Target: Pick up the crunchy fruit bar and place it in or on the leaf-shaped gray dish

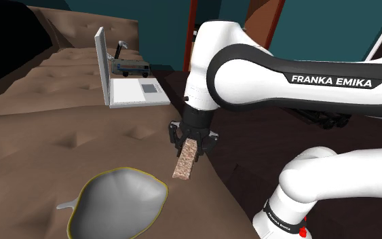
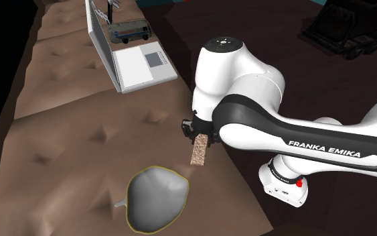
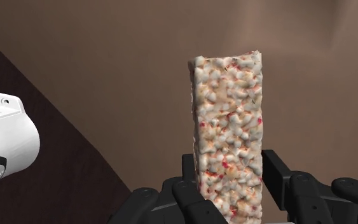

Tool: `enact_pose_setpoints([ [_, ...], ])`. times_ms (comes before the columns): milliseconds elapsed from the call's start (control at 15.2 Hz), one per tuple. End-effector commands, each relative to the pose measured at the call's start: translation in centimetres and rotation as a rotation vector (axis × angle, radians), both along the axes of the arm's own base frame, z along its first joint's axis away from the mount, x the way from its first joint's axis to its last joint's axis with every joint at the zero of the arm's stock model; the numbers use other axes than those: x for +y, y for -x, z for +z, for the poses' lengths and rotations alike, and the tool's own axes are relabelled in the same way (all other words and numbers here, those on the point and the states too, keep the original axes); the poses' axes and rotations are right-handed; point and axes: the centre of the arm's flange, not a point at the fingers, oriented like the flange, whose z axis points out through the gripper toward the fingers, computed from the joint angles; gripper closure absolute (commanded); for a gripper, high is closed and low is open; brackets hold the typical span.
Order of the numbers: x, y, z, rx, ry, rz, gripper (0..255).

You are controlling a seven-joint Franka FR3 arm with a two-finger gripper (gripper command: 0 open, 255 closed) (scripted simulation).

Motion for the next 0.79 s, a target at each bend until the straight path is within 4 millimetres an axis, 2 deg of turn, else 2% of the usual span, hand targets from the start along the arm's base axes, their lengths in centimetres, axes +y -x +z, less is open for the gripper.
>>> enact_pose_setpoints([
  [0,0.0,0.0,0.7,0.001,0.0,0.0,255],
  [726,0.0,0.0,6.5,0.001,0.0,0.0,255],
])
